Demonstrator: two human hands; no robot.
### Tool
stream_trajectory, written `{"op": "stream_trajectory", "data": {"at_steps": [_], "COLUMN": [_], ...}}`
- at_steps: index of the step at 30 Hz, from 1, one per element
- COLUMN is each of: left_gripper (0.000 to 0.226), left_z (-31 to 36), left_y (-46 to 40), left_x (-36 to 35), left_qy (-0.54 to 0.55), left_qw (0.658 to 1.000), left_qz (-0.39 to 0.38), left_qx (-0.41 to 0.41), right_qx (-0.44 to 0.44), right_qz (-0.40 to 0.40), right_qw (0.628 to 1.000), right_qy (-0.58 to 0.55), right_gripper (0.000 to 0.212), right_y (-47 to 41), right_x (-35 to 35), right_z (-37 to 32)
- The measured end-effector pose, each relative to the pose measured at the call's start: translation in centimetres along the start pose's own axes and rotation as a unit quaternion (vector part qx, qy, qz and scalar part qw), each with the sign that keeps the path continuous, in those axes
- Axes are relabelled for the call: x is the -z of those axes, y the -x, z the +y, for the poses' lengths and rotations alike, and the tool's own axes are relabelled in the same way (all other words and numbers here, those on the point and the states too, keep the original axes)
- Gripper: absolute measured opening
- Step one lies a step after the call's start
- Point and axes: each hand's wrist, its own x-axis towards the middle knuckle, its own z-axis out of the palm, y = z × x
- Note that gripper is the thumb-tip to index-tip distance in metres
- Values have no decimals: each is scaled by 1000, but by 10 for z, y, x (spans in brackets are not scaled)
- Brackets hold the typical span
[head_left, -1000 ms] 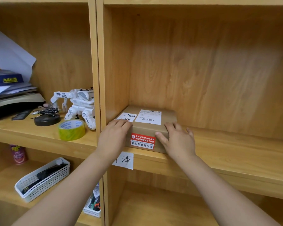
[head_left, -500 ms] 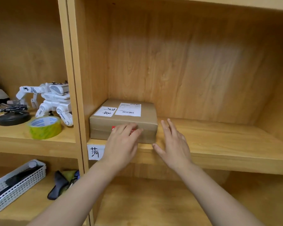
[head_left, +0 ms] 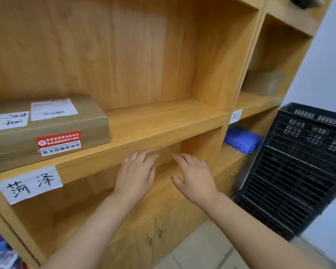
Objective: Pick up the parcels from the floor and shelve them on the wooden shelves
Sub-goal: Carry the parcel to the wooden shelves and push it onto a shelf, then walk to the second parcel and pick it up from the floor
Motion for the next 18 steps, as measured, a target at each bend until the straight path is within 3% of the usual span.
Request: {"op": "stream_trajectory", "data": {"at_steps": [9, 18], "left_gripper": [38, 35], "left_z": [124, 311], "left_y": [13, 61], "left_x": [-62, -84], "left_qy": [145, 259], "left_qw": [980, 924], "left_qz": [-92, -187], "left_qx": [-103, -210], "right_qx": [-182, -334], "right_qz": [-42, -8], "right_qw": [981, 939], "right_qy": [50, 74], "right_gripper": [50, 48], "right_y": [126, 296], "right_x": [22, 76], "right_z": [91, 172]}}
